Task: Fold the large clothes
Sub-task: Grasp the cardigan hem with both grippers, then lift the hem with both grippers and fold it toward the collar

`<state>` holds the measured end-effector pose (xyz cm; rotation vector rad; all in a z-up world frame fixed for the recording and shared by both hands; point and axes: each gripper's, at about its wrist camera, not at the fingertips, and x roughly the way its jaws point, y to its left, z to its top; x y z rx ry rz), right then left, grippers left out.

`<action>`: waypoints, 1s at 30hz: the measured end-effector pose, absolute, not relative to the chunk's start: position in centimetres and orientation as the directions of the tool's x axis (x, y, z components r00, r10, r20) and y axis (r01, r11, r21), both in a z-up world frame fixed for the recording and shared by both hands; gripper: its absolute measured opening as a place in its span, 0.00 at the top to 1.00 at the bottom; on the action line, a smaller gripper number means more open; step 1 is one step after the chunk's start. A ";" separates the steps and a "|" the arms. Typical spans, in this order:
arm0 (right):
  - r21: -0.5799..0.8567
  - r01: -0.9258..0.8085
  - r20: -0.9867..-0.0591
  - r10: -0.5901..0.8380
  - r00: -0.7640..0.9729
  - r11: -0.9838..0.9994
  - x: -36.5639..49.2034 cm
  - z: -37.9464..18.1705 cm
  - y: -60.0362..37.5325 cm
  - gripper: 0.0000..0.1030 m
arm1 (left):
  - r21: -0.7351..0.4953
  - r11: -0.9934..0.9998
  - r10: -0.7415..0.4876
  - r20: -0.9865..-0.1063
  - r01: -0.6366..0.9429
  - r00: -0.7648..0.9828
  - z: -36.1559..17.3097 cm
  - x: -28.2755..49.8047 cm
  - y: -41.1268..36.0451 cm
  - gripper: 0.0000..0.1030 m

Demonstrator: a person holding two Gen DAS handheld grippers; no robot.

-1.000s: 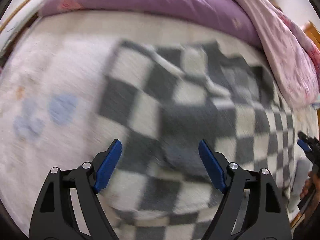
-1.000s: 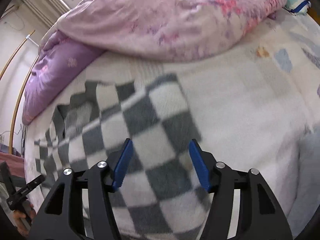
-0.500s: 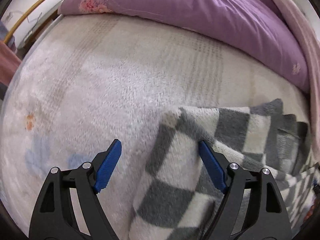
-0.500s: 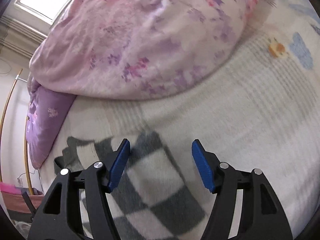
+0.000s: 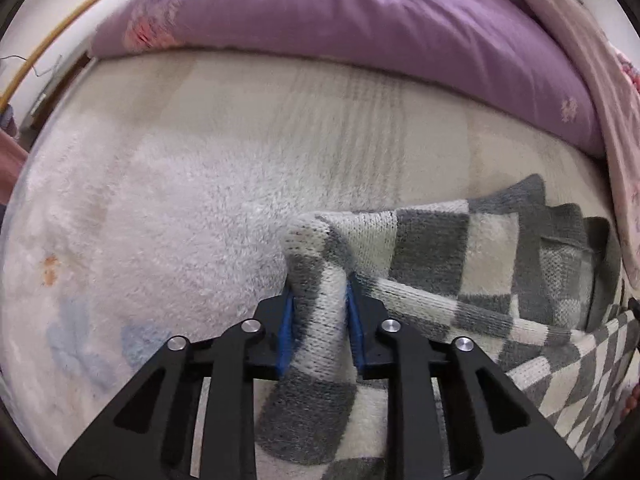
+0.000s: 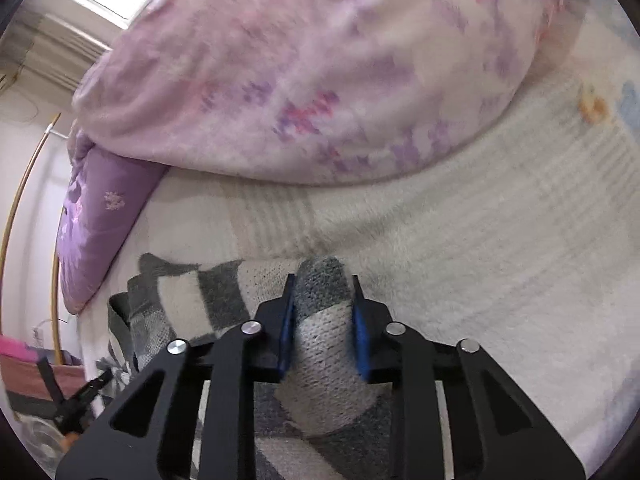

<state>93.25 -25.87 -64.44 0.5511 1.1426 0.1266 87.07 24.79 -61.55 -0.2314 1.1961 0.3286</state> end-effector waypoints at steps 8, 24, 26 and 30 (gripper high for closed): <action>0.480 0.117 -0.756 0.342 0.558 0.870 88.7 -59.6 -26.1 0.83 | -0.080 0.927 0.114 -0.871 -0.365 0.479 -55.9 81.9 24.1 0.81; 0.495 0.105 -0.693 0.319 0.646 0.863 75.1 -52.5 -28.7 0.84 | -0.179 0.891 0.114 -0.801 -0.417 0.588 -47.4 67.0 21.6 0.82; 0.494 0.110 -0.692 0.313 0.650 0.863 72.8 -52.2 -29.1 0.84 | -0.199 0.874 0.117 -0.800 -0.444 0.589 -47.5 63.9 21.2 0.82; 0.474 0.119 -0.706 0.295 0.644 0.873 68.9 -52.8 -29.8 0.84 | -0.232 0.848 0.109 -0.804 -0.476 0.585 -48.4 58.6 20.5 0.82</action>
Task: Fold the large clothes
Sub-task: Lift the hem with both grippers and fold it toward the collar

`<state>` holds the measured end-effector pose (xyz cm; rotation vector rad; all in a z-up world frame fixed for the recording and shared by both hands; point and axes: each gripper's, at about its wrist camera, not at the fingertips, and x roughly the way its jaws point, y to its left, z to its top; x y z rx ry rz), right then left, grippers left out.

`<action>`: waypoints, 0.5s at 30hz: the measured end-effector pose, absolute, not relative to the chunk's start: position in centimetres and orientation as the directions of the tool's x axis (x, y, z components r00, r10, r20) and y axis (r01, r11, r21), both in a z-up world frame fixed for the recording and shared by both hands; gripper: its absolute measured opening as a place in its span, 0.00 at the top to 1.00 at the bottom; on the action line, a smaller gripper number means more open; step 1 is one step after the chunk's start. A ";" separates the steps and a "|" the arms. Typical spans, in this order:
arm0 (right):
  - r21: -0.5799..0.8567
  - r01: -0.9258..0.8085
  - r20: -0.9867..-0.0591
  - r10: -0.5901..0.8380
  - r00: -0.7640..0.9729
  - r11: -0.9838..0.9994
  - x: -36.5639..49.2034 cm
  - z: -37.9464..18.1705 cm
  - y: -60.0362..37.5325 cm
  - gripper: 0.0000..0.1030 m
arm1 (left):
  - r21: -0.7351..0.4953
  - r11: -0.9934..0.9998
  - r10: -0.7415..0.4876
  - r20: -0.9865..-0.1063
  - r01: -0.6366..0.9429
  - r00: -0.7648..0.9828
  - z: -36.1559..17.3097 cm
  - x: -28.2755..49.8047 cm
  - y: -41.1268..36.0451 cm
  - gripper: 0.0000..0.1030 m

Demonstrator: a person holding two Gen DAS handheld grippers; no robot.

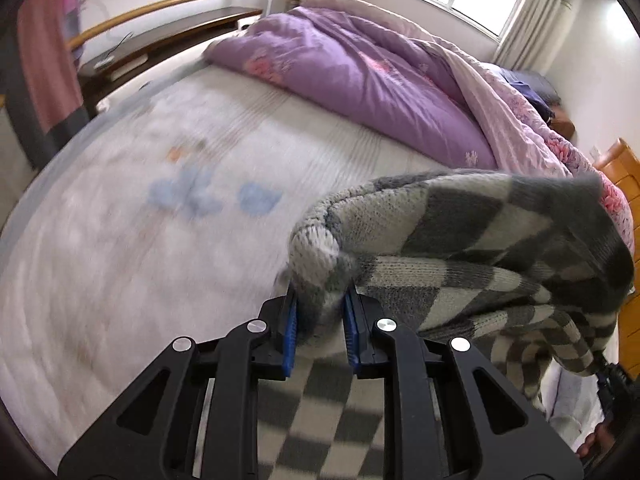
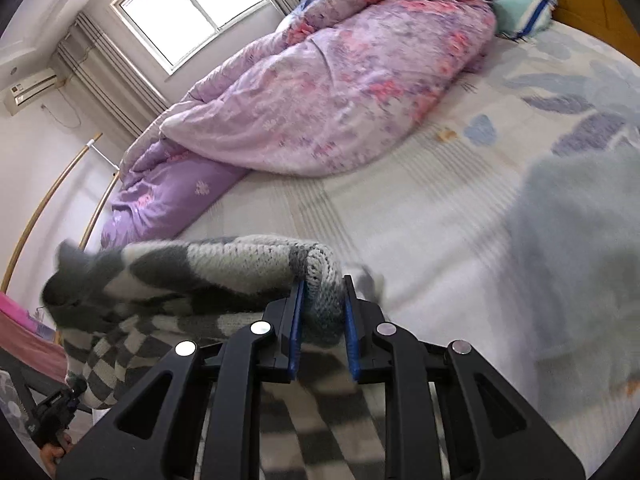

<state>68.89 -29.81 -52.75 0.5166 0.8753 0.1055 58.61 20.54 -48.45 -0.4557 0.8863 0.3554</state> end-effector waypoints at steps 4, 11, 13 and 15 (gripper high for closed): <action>0.436 0.149 -0.725 0.247 0.643 0.888 64.7 -53.7 -31.7 0.94 | -0.265 0.841 0.090 -0.791 -0.471 0.605 -49.6 53.7 19.7 0.82; 0.421 0.135 -0.750 0.261 0.608 0.897 59.2 -56.0 -32.6 0.95 | -0.232 0.863 0.080 -0.814 -0.448 0.575 -52.6 47.2 18.3 0.82; 0.416 0.130 -0.757 0.263 0.598 0.900 57.9 -56.8 -32.2 0.95 | -0.211 0.872 0.080 -0.828 -0.441 0.554 -53.6 45.8 17.8 0.83; 0.416 0.135 -0.762 0.264 0.591 0.899 57.2 -57.3 -32.0 0.95 | -0.202 0.880 0.073 -0.836 -0.429 0.543 -54.5 45.2 17.7 0.83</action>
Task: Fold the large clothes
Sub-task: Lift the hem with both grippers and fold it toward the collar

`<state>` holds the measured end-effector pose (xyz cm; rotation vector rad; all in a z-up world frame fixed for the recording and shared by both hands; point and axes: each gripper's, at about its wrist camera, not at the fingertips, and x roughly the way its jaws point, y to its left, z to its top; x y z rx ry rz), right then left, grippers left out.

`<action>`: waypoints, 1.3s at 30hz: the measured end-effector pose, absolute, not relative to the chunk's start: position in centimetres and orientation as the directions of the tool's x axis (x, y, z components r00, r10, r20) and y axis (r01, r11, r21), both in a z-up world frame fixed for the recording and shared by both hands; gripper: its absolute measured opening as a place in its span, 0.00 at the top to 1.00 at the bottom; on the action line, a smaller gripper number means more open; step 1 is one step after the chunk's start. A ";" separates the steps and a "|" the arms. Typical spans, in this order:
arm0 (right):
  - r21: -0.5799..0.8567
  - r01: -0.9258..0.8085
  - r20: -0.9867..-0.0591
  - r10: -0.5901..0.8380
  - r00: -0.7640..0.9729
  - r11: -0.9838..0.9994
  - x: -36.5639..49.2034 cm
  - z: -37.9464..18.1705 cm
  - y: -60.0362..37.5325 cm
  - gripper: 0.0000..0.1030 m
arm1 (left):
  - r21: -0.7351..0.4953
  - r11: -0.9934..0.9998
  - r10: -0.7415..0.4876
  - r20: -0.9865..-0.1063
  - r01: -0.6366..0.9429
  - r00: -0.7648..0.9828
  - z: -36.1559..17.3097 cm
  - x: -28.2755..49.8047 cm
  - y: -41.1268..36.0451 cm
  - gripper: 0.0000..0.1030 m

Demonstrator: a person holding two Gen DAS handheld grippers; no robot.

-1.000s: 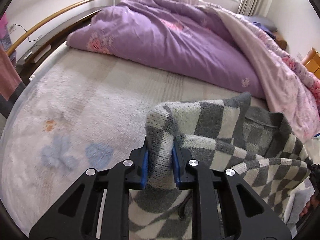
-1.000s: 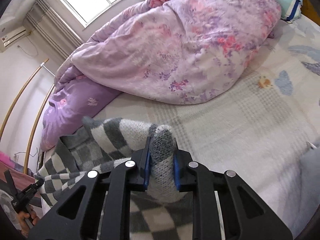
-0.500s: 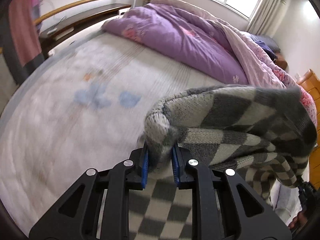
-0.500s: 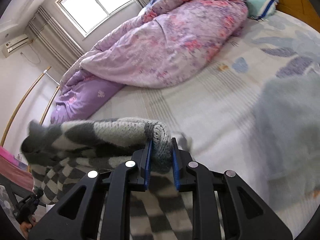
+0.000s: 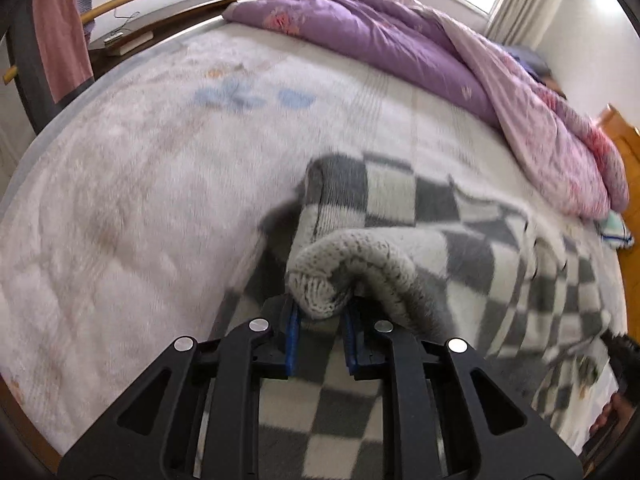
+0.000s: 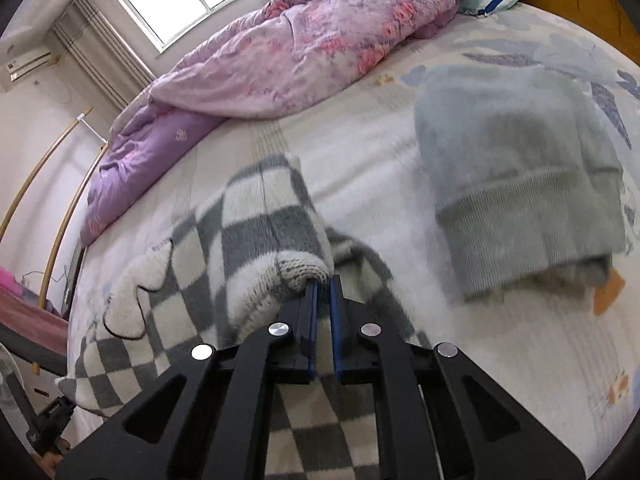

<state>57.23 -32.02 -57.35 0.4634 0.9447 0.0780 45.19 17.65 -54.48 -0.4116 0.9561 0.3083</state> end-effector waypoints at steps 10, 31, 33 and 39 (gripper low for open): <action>0.254 0.030 -0.820 0.198 0.537 0.967 59.3 -59.6 -30.8 0.87 | -0.189 0.882 0.073 -0.849 -0.432 0.522 -56.8 46.1 18.0 0.77; 0.197 -0.138 -0.772 0.240 0.589 0.971 64.6 -58.7 -30.5 0.89 | -0.182 0.880 0.079 -0.854 -0.438 0.514 -58.1 47.3 18.0 0.81; 0.185 -0.181 -0.775 0.256 0.578 0.966 64.7 -58.2 -29.6 0.92 | -0.160 0.887 0.102 -0.847 -0.433 0.522 -57.8 47.2 17.6 0.83; 0.221 -0.156 -0.751 0.270 0.603 0.963 62.6 -56.0 -29.9 0.93 | -0.164 0.879 0.130 -0.821 -0.448 0.556 -55.9 45.6 17.5 0.85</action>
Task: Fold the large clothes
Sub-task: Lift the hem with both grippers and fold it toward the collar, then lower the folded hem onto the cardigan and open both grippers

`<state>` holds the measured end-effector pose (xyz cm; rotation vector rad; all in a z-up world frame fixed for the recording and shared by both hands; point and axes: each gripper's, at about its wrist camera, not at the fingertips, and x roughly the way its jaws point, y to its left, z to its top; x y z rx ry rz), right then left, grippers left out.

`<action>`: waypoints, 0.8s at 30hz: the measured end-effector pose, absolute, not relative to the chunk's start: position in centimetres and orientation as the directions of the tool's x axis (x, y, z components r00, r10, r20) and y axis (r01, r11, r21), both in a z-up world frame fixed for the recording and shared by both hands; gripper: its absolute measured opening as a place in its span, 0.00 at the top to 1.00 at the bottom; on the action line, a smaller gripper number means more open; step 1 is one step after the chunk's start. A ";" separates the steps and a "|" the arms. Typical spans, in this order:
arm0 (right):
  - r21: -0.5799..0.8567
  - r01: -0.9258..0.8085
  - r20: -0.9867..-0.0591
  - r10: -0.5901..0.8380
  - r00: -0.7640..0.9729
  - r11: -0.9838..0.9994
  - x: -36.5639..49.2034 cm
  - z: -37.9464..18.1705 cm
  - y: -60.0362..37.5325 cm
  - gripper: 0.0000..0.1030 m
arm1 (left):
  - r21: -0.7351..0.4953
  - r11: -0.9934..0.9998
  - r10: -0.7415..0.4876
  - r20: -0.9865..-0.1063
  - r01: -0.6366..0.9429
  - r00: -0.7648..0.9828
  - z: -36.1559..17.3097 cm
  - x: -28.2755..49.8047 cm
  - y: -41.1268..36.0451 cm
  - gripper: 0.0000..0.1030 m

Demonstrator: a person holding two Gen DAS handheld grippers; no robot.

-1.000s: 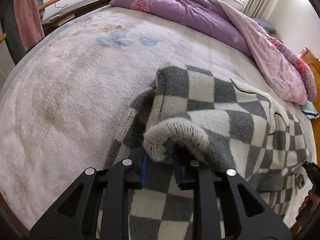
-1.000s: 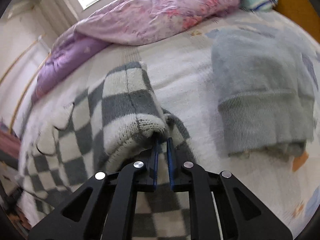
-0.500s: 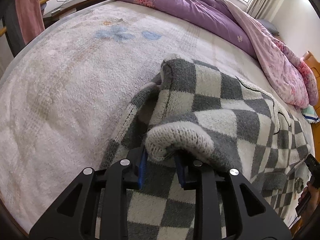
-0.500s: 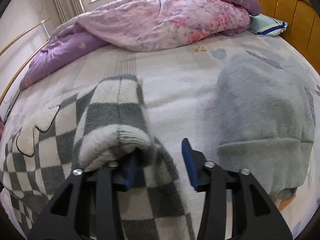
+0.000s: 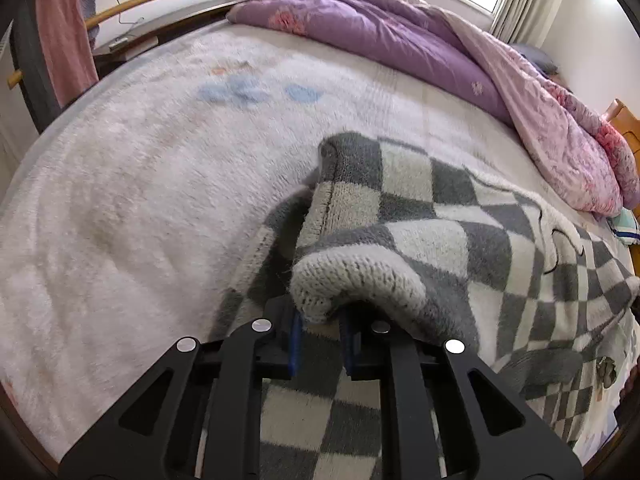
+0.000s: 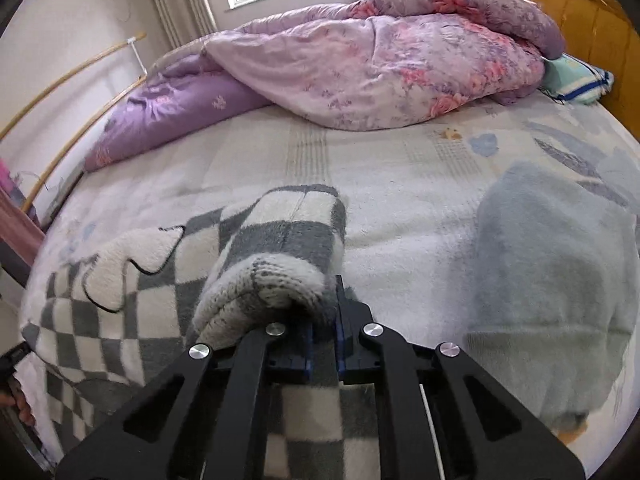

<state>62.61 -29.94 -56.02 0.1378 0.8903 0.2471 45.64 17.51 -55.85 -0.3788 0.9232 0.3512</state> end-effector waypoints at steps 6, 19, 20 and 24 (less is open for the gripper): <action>0.257 -0.137 -0.720 0.284 0.633 0.957 56.7 -53.3 -32.0 0.93 | -0.200 0.869 0.131 -0.789 -0.452 0.600 -53.0 42.0 18.3 0.85; 0.287 0.003 -0.768 0.229 0.598 0.958 43.8 -56.4 -37.1 0.93 | -0.172 0.848 0.133 -0.846 -0.500 0.517 -55.6 30.1 18.3 0.94; 0.292 0.014 -0.776 0.228 0.588 0.956 43.3 -57.2 -37.3 0.93 | -0.147 0.846 0.152 -0.855 -0.512 0.496 -56.4 29.4 18.5 0.97; 0.299 0.062 -0.822 0.224 0.524 0.952 42.8 -61.1 -37.6 0.91 | -0.109 0.807 0.187 -0.885 -0.580 0.426 -59.5 28.2 20.4 1.00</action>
